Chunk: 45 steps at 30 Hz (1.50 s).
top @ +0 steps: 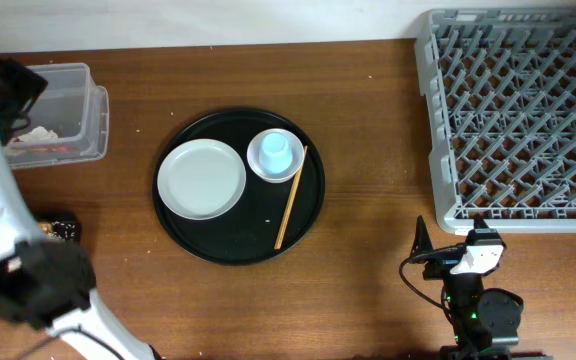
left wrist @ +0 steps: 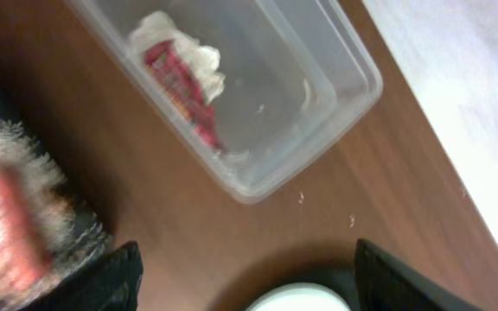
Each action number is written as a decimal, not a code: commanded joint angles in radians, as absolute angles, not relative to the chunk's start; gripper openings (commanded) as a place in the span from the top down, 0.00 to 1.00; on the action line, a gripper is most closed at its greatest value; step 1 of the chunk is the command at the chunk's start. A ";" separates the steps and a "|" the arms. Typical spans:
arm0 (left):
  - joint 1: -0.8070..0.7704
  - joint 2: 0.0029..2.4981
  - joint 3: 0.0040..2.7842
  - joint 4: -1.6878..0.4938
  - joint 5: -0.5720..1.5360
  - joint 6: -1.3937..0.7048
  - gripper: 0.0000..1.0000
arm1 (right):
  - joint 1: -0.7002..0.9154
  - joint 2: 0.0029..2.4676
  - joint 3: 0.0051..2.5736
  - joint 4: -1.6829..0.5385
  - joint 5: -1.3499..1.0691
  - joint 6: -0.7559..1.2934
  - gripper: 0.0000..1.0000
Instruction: Sort waste into correct bins and load items into the dishwasher rack
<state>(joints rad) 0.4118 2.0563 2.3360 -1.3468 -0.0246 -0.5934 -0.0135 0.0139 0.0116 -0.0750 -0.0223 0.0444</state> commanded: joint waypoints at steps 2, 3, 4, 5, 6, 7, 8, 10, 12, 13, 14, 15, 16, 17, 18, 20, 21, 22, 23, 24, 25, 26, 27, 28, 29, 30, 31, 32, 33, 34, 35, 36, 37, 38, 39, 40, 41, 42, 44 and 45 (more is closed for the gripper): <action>0.416 1.926 2.352 -1.565 -0.139 -0.700 0.26 | -0.021 0.007 0.006 -0.079 -0.014 0.037 0.02; 0.416 1.924 2.352 -1.629 -0.155 -0.758 0.26 | -0.021 0.007 0.006 -0.079 -0.014 0.037 0.02; 0.416 1.924 2.348 -1.688 -0.163 -0.790 0.25 | -0.021 0.007 0.006 -0.079 -0.014 0.037 0.02; 0.416 1.919 2.336 -1.688 -0.159 -0.760 0.25 | -0.021 0.007 0.006 -0.079 -0.014 0.037 0.02; 0.416 1.908 2.315 -1.688 -0.165 -0.743 0.25 | -0.021 0.007 0.006 -0.079 -0.014 0.037 0.02; 0.416 1.884 2.277 -1.688 -0.166 -0.743 0.25 | -0.021 0.007 0.006 -0.079 -0.014 0.037 0.01; 0.416 1.860 2.244 -1.688 -0.169 -0.743 0.25 | -0.021 0.007 0.006 -0.079 -0.014 0.037 0.02; 0.417 1.806 2.171 -1.688 -0.225 -0.744 0.25 | -0.021 0.007 0.006 -0.079 -0.014 0.037 0.02; 0.445 1.725 2.037 -1.688 -0.305 -0.850 0.19 | -0.021 0.007 0.006 -0.079 -0.014 0.037 0.02; 0.477 1.689 1.963 -1.687 -0.316 -0.920 0.13 | -0.021 0.007 0.006 -0.079 -0.014 0.037 0.02; 0.518 1.650 1.870 -1.681 -0.314 -0.989 0.03 | -0.021 0.007 0.006 -0.079 -0.014 0.037 0.02; 0.554 1.617 1.778 -1.670 -0.315 -1.039 0.01 | -0.021 0.007 0.006 -0.079 -0.014 0.037 0.02; 0.575 1.601 1.730 -1.669 -0.315 -1.070 0.01 | -0.021 0.007 0.006 -0.079 -0.014 0.037 0.02; 0.611 1.588 1.658 -1.670 -0.314 -1.114 0.01 | -0.021 0.007 0.006 -0.079 -0.014 0.037 0.02; 0.647 1.588 1.602 -1.669 -0.314 -1.114 0.01 | -0.021 0.007 0.006 -0.079 -0.014 0.037 0.02; 0.674 1.588 1.562 -1.661 -0.291 -1.114 0.01 | -0.021 0.007 0.006 -0.079 -0.014 0.037 0.02; 0.682 1.588 1.545 -1.658 -0.268 -1.114 0.01 | -0.021 0.007 0.006 -0.079 -0.014 0.037 0.02; 0.684 1.588 1.530 -1.658 -0.247 -1.114 0.01 | -0.021 0.007 0.006 -0.079 -0.014 0.037 0.02; 0.683 1.588 1.524 -1.658 -0.233 -1.114 0.01 | -0.021 0.007 0.006 -0.079 -0.014 0.037 0.02; 0.683 1.588 1.524 -1.658 -0.229 -1.114 0.01 | -0.021 0.007 0.006 -0.079 -0.014 0.037 0.02; 0.683 1.588 1.524 -1.658 -0.232 -1.113 0.01 | -0.021 0.007 0.006 -0.079 -0.014 0.037 0.02; 0.683 1.588 1.524 -1.658 -0.231 -1.114 0.01 | -0.021 0.007 0.006 -0.079 -0.014 0.037 0.02; 0.683 1.588 1.524 -1.658 -0.231 -1.114 0.01 | -0.021 0.007 0.006 -0.079 -0.014 0.037 0.02; 0.683 1.588 1.524 -1.658 -0.231 -1.114 0.01 | -0.021 0.007 0.006 -0.079 -0.014 0.037 0.02; 0.683 1.588 1.524 -1.658 -0.231 -1.114 0.01 | -0.021 0.007 0.006 -0.079 -0.014 0.037 0.02; 0.683 1.588 1.524 -1.658 -0.231 -1.114 0.01 | -0.021 0.007 0.006 -0.079 -0.014 0.037 0.02; 0.683 1.588 1.524 -1.658 -0.231 -1.113 0.01 | -0.021 0.007 0.006 -0.079 -0.014 0.037 0.02; 0.683 1.588 1.524 -1.658 -0.231 -1.114 0.01 | -0.021 0.007 0.006 -0.079 -0.014 0.037 0.01; 0.683 1.588 1.524 -1.658 -0.231 -1.114 0.01 | -0.021 0.007 0.006 -0.079 -0.014 0.037 0.02; 0.683 1.588 1.524 -1.658 -0.231 -1.114 0.01 | -0.021 0.007 0.006 -0.065 -0.023 0.044 0.01; 0.683 1.588 1.524 -1.658 -0.231 -1.113 0.01 | -0.021 0.007 0.006 -0.032 -0.097 0.115 0.02; 0.683 1.588 1.524 -1.658 -0.231 -1.114 0.01 | -0.021 0.007 0.006 -0.013 -0.175 0.181 0.02; 0.683 1.588 1.524 -1.658 -0.231 -1.114 0.01 | -0.021 0.007 0.006 -0.009 -0.332 0.315 0.02; 0.683 1.588 1.524 -1.658 -0.231 -1.114 0.01 | -0.020 0.007 0.006 0.002 -0.560 0.564 0.02; 0.683 1.588 1.524 -1.658 -0.231 -1.114 0.01 | -0.020 0.007 0.006 -0.004 -0.725 0.746 0.02; 0.683 1.588 1.524 -1.658 -0.231 -1.114 0.01 | -0.020 0.007 0.006 -0.004 -0.851 0.867 0.01; 0.683 1.588 1.524 -1.658 -0.231 -1.114 0.01 | -0.020 0.007 0.006 -0.001 -0.889 0.952 0.02; 0.683 1.588 1.524 -1.658 -0.231 -1.114 0.01 | -0.020 0.007 0.006 0.000 -0.881 1.052 0.02; 0.683 1.588 1.524 -1.658 -0.231 -1.114 0.01 | -0.020 0.007 0.006 0.017 -0.871 1.156 0.01; 0.683 1.588 1.524 -1.658 -0.231 -1.114 0.01 | -0.020 0.007 0.006 0.060 -0.873 1.247 0.02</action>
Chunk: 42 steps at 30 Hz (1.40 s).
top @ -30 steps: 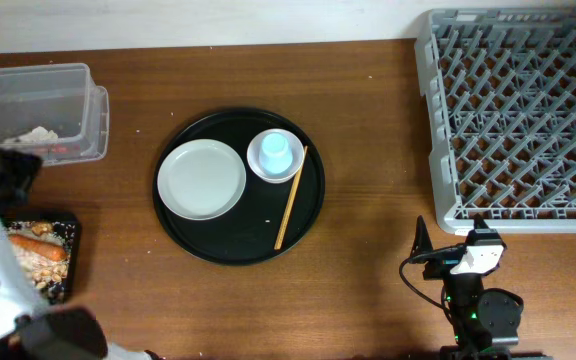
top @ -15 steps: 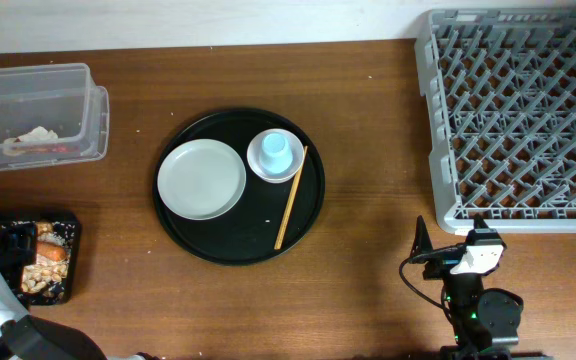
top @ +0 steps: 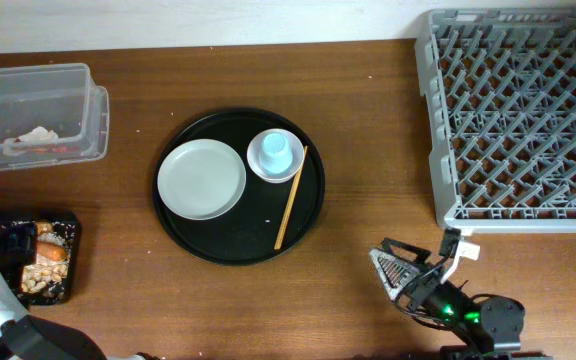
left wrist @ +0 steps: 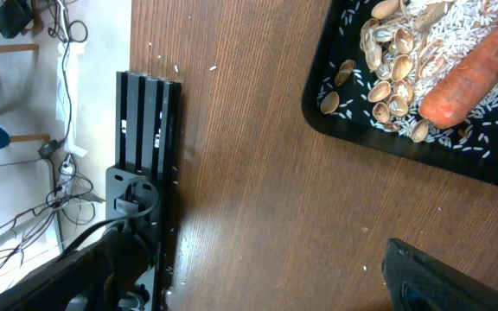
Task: Sort waste into correct bins and load items into the dishwasher rack
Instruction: 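Reach the right gripper to the light-blue cup and grasp it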
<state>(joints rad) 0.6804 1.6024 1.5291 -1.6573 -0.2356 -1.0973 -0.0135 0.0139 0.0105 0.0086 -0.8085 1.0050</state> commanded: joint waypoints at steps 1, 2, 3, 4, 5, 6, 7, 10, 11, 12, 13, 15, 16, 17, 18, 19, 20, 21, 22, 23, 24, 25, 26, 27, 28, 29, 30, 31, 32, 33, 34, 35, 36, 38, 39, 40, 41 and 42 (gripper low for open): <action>0.683 1.588 1.524 -1.658 -0.231 -1.114 0.01 | -0.020 0.007 0.006 0.131 -0.879 1.290 0.02; 0.683 1.588 1.524 -1.658 -0.231 -1.114 0.01 | -0.020 0.007 0.006 0.178 -0.879 1.296 0.02; 0.683 1.588 1.524 -1.658 -0.231 -1.114 0.01 | -0.020 0.007 0.010 0.240 -0.875 1.296 0.02; 0.683 1.588 1.524 -1.658 -0.231 -1.114 0.01 | -0.020 0.007 0.030 0.244 -0.850 1.296 0.02; 0.683 1.588 1.524 -1.658 -0.231 -1.114 0.01 | -0.020 0.007 0.049 0.243 -0.829 1.296 0.02; 0.683 1.588 1.524 -1.658 -0.231 -1.114 0.01 | -0.020 0.007 0.077 0.239 -0.797 1.299 0.02; 0.683 1.588 1.524 -1.658 -0.231 -1.114 0.01 | -0.020 0.008 0.121 0.214 -0.761 1.299 0.02; 0.683 1.588 1.524 -1.658 -0.231 -1.114 0.01 | -0.020 0.060 0.299 0.071 -0.691 1.210 0.02; 0.683 1.588 1.524 -1.658 -0.231 -1.113 0.01 | -0.020 0.099 0.371 -0.018 -0.673 1.141 0.02; 0.683 1.588 1.524 -1.658 -0.231 -1.113 0.01 | -0.020 0.186 0.512 -0.210 -0.629 0.992 0.02; 0.683 1.588 1.524 -1.658 -0.231 -1.114 0.01 | -0.020 0.256 0.612 -0.334 -0.601 0.891 0.02; 0.683 1.588 1.524 -1.658 -0.231 -1.114 0.01 | -0.020 0.454 0.862 -0.562 -0.577 0.714 0.02; 0.683 1.588 1.524 -1.658 -0.231 -1.114 0.01 | -0.020 0.528 0.953 -0.627 -0.578 0.666 0.02; 0.683 1.588 1.524 -1.658 -0.231 -1.114 0.01 | -0.020 0.675 1.132 -0.753 -0.577 0.572 0.02; 0.683 1.588 1.524 -1.658 -0.231 -1.114 0.01 | -0.018 0.759 1.232 -0.824 -0.562 0.526 0.02; 0.683 1.588 1.524 -1.658 -0.231 -1.114 0.01 | -0.009 0.826 1.311 -0.882 -0.537 0.489 0.02; 0.683 1.588 1.524 -1.658 -0.231 -1.114 0.01 | 0.012 0.894 1.389 -0.940 -0.496 0.456 0.02; 0.683 1.588 1.524 -1.658 -0.231 -1.114 0.01 | 0.082 1.014 1.515 -1.037 -0.390 0.409 0.02; 0.683 1.588 1.524 -1.658 -0.231 -1.113 0.01 | 0.141 1.086 1.583 -1.093 -0.307 0.389 0.02; 0.683 1.588 1.524 -1.658 -0.231 -1.114 0.01 | 0.218 1.161 1.647 -1.145 -0.218 0.368 0.02; 0.683 1.588 1.524 -1.658 -0.231 -1.114 0.01 | 0.311 1.252 1.714 -1.200 -0.101 0.366 0.02; 0.683 1.588 1.524 -1.658 -0.231 -1.114 0.01 | 0.379 1.320 1.757 -1.232 -0.022 0.366 0.02; 0.683 1.588 1.524 -1.658 -0.231 -1.114 0.01 | 0.432 1.379 1.790 -1.249 0.041 0.367 0.02; 0.683 1.588 1.524 -1.658 -0.231 -1.114 0.01 | 0.498 1.468 1.829 -1.254 0.109 0.377 0.02; 0.683 1.588 1.524 -1.658 -0.231 -1.114 0.01 | 0.542 1.545 1.862 -1.249 0.141 0.379 0.02; 0.683 1.588 1.524 -1.658 -0.231 -1.114 0.01 | 0.566 1.618 1.894 -1.245 0.151 0.378 0.02; 0.683 1.588 1.524 -1.658 -0.231 -1.114 0.01 | 0.580 1.694 1.924 -1.234 0.151 0.365 0.02; 0.683 1.588 1.524 -1.658 -0.231 -1.114 0.01 | 0.589 1.763 1.954 -1.234 0.154 0.346 0.02; 0.683 1.588 1.524 -1.658 -0.231 -1.114 0.01 | 0.590 1.827 1.981 -1.233 0.154 0.345 0.02; 0.683 1.588 1.524 -1.658 -0.231 -1.114 0.01 | 0.590 1.894 2.004 -1.220 0.155 0.344 0.02; 0.683 1.588 1.524 -1.658 -0.231 -1.114 0.01 | 0.590 1.924 2.014 -1.201 0.154 0.344 0.02; 0.683 1.588 1.524 -1.658 -0.231 -1.114 0.01 | 0.590 1.949 2.015 -1.169 0.150 0.344 0.02; 0.683 1.588 1.524 -1.658 -0.231 -1.114 0.01 | 0.590 1.968 2.015 -1.132 0.117 0.344 0.02; 0.683 1.588 1.524 -1.658 -0.231 -1.114 0.01 | 0.590 1.990 2.014 -1.053 0.057 0.363 0.02; 0.683 1.588 1.524 -1.658 -0.231 -1.114 0.01 | 0.590 1.997 2.014 -1.023 0.060 0.375 0.02; 0.683 1.588 1.524 -1.658 -0.231 -1.113 0.01 | 0.590 2.001 2.014 -0.998 0.060 0.375 0.02; 0.683 1.588 1.524 -1.658 -0.231 -1.114 0.01 | 0.590 2.006 2.012 -0.951 0.060 0.375 0.02; 0.683 1.588 1.524 -1.658 -0.231 -1.114 0.01 | 0.590 2.016 2.012 -0.915 0.036 0.375 0.02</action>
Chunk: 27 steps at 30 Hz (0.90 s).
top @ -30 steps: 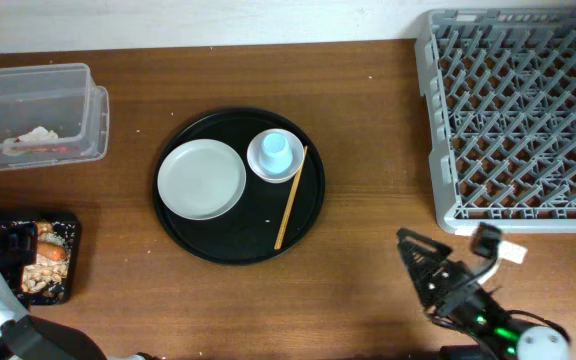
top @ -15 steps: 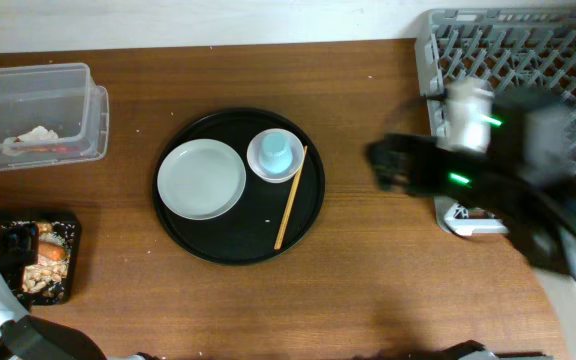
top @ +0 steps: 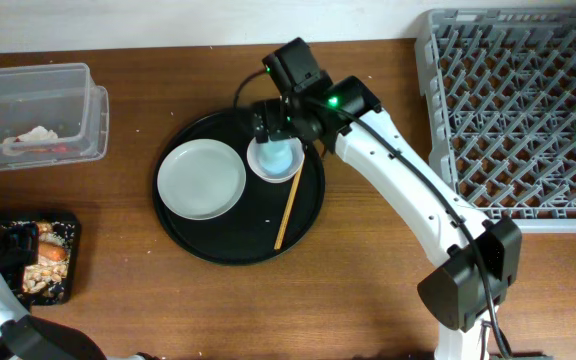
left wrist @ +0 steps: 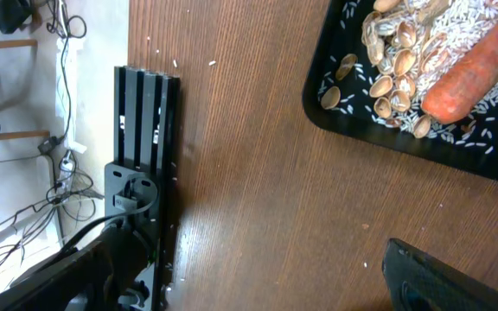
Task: Sort waste into correct bins and load items into the dishwasher rack
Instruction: 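Reach the right gripper to the light-blue cup and grasp it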
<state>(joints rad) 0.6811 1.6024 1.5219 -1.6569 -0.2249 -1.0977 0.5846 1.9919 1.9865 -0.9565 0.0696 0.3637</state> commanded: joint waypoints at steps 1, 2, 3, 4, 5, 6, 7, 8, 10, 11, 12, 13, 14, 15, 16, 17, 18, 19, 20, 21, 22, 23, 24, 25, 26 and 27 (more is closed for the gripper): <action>0.683 1.588 1.524 -1.658 -0.231 -1.114 0.01 | 0.590 2.022 2.012 -0.900 0.014 0.374 0.02; 0.683 1.588 1.524 -1.658 -0.231 -1.114 0.01 | 0.594 2.038 2.012 -0.892 0.011 0.374 0.02; 0.683 1.588 1.524 -1.658 -0.231 -1.113 0.01 | 0.595 2.072 2.012 -0.889 0.011 0.374 0.02; 0.683 1.588 1.524 -1.658 -0.231 -1.114 0.01 | 0.595 2.094 2.012 -0.890 0.010 0.374 0.02; 0.683 1.588 1.524 -1.658 -0.231 -1.114 0.01 | 0.596 2.119 2.012 -0.892 0.001 0.375 0.01; 0.683 1.588 1.524 -1.658 -0.231 -1.114 0.01 | 0.596 2.145 2.012 -0.892 -0.020 0.375 0.02; 0.683 1.588 1.524 -1.658 -0.231 -1.114 0.01 | 0.596 2.167 2.012 -0.891 -0.037 0.375 0.02; 0.683 1.588 1.524 -1.658 -0.231 -1.114 0.01 | 0.596 2.185 2.012 -0.890 -0.046 0.375 0.02; 0.683 1.588 1.524 -1.658 -0.231 -1.114 0.01 | 0.596 2.217 2.012 -0.889 -0.049 0.400 0.02; 0.683 1.588 1.524 -1.658 -0.231 -1.114 0.01 | 0.596 2.230 2.012 -0.885 -0.049 0.402 0.02; 0.683 1.588 1.524 -1.658 -0.231 -1.114 0.01 | 0.598 2.235 2.012 -0.885 -0.049 0.401 0.01; 0.683 1.588 1.524 -1.658 -0.231 -1.114 0.01 | 0.600 2.245 2.012 -0.880 -0.044 0.402 0.01; 0.683 1.588 1.524 -1.658 -0.231 -1.113 0.01 | 0.601 2.253 2.012 -0.878 -0.040 0.401 0.01; 0.683 1.588 1.524 -1.658 -0.231 -1.114 0.01 | 0.603 2.265 2.012 -0.878 -0.039 0.402 0.01; 0.683 1.588 1.524 -1.658 -0.231 -1.114 0.01 | 0.603 2.278 2.012 -0.879 -0.035 0.402 0.01; 0.683 1.588 1.524 -1.658 -0.231 -1.114 0.01 | 0.603 2.285 2.012 -0.883 -0.026 0.403 0.01; 0.683 1.588 1.524 -1.658 -0.231 -1.114 0.01 | 0.603 2.296 2.012 -0.883 -0.016 0.408 0.01; 0.683 1.588 1.524 -1.658 -0.231 -1.114 0.01 | 0.603 2.302 2.012 -0.884 -0.012 0.409 0.01; 0.683 1.588 1.524 -1.658 -0.231 -1.114 0.01 | 0.603 2.303 2.012 -0.885 0.001 0.409 0.01; 0.683 1.588 1.524 -1.658 -0.231 -1.113 0.01 | 0.603 2.303 2.012 -0.885 0.012 0.409 0.00; 0.683 1.588 1.524 -1.658 -0.231 -1.114 0.01 | 0.603 2.303 2.012 -0.886 0.016 0.409 0.07; 0.683 1.588 1.524 -1.658 -0.231 -1.114 0.01 | 0.603 2.303 2.012 -0.889 0.020 0.409 0.11; 0.683 1.588 1.524 -1.658 -0.231 -1.114 0.01 | 0.604 2.303 2.012 -0.897 0.047 0.409 0.14; 0.683 1.588 1.524 -1.658 -0.231 -1.113 0.01 | 0.608 2.303 2.012 -0.907 0.083 0.409 0.17; 0.683 1.588 1.524 -1.658 -0.231 -1.114 0.01 | 0.612 2.303 2.012 -0.917 0.110 0.408 0.18; 0.683 1.588 1.524 -1.658 -0.231 -1.114 0.01 | 0.621 2.303 2.012 -0.927 0.145 0.408 0.17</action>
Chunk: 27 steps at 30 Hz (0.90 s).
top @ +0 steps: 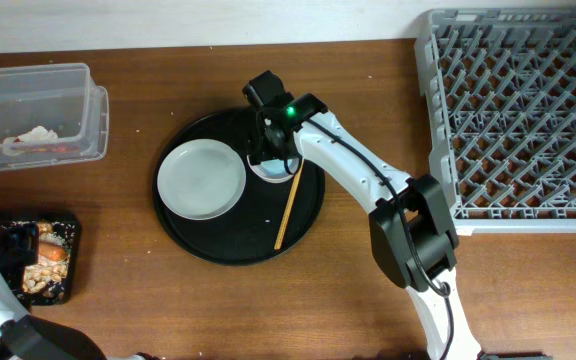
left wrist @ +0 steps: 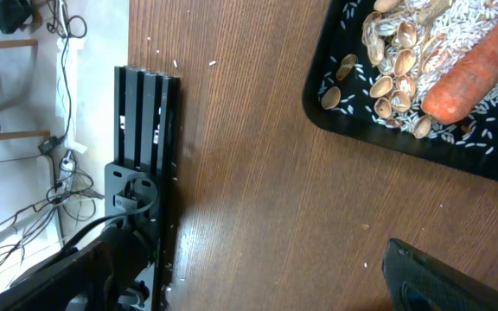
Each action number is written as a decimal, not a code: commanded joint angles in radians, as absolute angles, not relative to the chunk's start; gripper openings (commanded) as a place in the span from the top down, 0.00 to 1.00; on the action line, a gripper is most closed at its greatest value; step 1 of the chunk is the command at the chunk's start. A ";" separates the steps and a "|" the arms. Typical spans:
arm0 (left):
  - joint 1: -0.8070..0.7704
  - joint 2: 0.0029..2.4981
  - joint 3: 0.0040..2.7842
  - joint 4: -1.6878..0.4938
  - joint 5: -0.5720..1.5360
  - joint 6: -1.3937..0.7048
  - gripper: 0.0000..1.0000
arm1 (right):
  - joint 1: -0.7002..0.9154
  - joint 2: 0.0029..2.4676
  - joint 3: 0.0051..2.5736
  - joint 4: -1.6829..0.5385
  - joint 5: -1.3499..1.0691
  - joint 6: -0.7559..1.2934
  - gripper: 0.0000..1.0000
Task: Sort waste into correct bins and load items into the dishwasher rack
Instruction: 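Reach the right gripper to the light-blue cup and grasp it, then carry the cup right and place it in the dish rack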
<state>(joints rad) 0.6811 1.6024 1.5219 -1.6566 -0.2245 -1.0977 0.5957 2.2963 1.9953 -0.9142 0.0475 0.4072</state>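
Observation:
A black round tray (top: 233,240) holds a white plate (top: 201,178), a wooden chopstick (top: 288,210) and a small white bowl (top: 268,172). My right gripper (top: 269,150) is down on that bowl, and the blue cup that belongs there is hidden beneath it. How its fingers stand does not show. My left gripper (left wrist: 258,276) hovers open over bare wood beside a black food tray (left wrist: 422,95) of nut shells, rice and a carrot (left wrist: 469,73). The grey dishwasher rack (top: 518,110) stands at the right.
A clear plastic bin (top: 38,110) with crumpled waste sits at the back left. The black food tray (top: 43,265) lies at the front left edge. A black stand and cables (left wrist: 141,173) lie by the table's left side. The right arm spans the table's middle.
My right gripper has shifted a little left and lower onto the small bowl, and the blue cup is now covered. The left gripper has not moved.
At first my left gripper was over the clear bin and the right arm sat folded at the front right. Then the left hung over the food tray. Later the right arm had reached the cup on the round tray, where it now stands lower.

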 commanded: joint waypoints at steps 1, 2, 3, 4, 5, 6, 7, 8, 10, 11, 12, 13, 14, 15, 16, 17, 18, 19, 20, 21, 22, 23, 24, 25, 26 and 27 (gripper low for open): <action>0.683 1.588 1.524 -1.658 -0.231 -1.114 0.01 | 0.629 2.303 2.012 -0.929 0.173 0.408 0.17; 0.683 1.588 1.524 -1.658 -0.231 -1.114 0.01 | 0.636 2.303 2.012 -0.926 0.194 0.408 0.17; 0.683 1.588 1.524 -1.658 -0.231 -1.114 0.01 | 0.642 2.303 2.012 -0.918 0.220 0.408 0.17; 0.683 1.588 1.524 -1.658 -0.231 -1.114 0.01 | 0.644 2.303 2.012 -0.905 0.226 0.408 0.17; 0.683 1.588 1.524 -1.658 -0.231 -1.113 0.01 | 0.644 2.303 2.012 -0.899 0.222 0.408 0.17; 0.683 1.588 1.524 -1.658 -0.231 -1.113 0.01 | 0.644 2.303 2.012 -0.893 0.221 0.408 0.17; 0.683 1.588 1.524 -1.658 -0.231 -1.114 0.01 | 0.644 2.303 2.012 -0.891 0.221 0.408 0.17; 0.683 1.588 1.524 -1.658 -0.231 -1.114 0.01 | 0.644 2.303 2.012 -0.891 0.220 0.408 0.18; 0.683 1.588 1.524 -1.658 -0.231 -1.114 0.01 | 0.644 2.303 2.012 -0.893 0.214 0.408 0.25; 0.683 1.588 1.524 -1.658 -0.231 -1.114 0.01 | 0.644 2.303 2.012 -0.894 0.214 0.408 0.27; 0.683 1.588 1.524 -1.658 -0.231 -1.113 0.01 | 0.644 2.303 2.012 -0.894 0.210 0.408 0.33; 0.683 1.588 1.524 -1.658 -0.231 -1.114 0.01 | 0.644 2.303 2.012 -0.893 0.206 0.408 0.37; 0.683 1.588 1.524 -1.658 -0.231 -1.114 0.01 | 0.644 2.303 2.012 -0.895 0.199 0.408 0.37; 0.683 1.588 1.524 -1.658 -0.231 -1.114 0.01 | 0.644 2.301 2.014 -0.897 0.195 0.408 0.37; 0.683 1.588 1.524 -1.658 -0.231 -1.114 0.01 | 0.644 2.299 2.016 -0.897 0.194 0.408 0.39; 0.683 1.588 1.524 -1.658 -0.231 -1.114 0.01 | 0.639 2.295 2.025 -0.904 0.196 0.408 0.41; 0.683 1.588 1.524 -1.658 -0.231 -1.114 0.01 | 0.625 2.287 2.054 -0.928 0.196 0.405 0.41; 0.683 1.588 1.524 -1.658 -0.231 -1.114 0.01 | 0.610 2.280 2.088 -0.957 0.196 0.400 0.42; 0.683 1.588 1.524 -1.658 -0.231 -1.114 0.01 | 0.589 2.271 2.138 -0.995 0.196 0.397 0.43; 0.683 1.588 1.524 -1.658 -0.231 -1.114 0.01 | 0.564 2.260 2.192 -1.035 0.196 0.397 0.45; 0.683 1.588 1.524 -1.658 -0.231 -1.114 0.01 | 0.536 2.246 2.253 -1.075 0.195 0.397 0.47; 0.683 1.588 1.524 -1.658 -0.231 -1.114 0.01 | 0.498 2.227 2.338 -1.126 0.193 0.376 0.48; 0.683 1.588 1.524 -1.658 -0.231 -1.114 0.01 | 0.451 2.212 2.444 -1.186 0.192 0.333 0.47; 0.683 1.588 1.524 -1.658 -0.231 -1.114 0.01 | 0.399 2.204 2.550 -1.252 0.196 0.300 0.47; 0.683 1.588 1.524 -1.658 -0.231 -1.114 0.01 | 0.350 2.202 2.637 -1.308 0.197 0.282 0.47; 0.683 1.588 1.524 -1.658 -0.231 -1.114 0.01 | 0.261 2.202 2.754 -1.380 0.200 0.265 0.47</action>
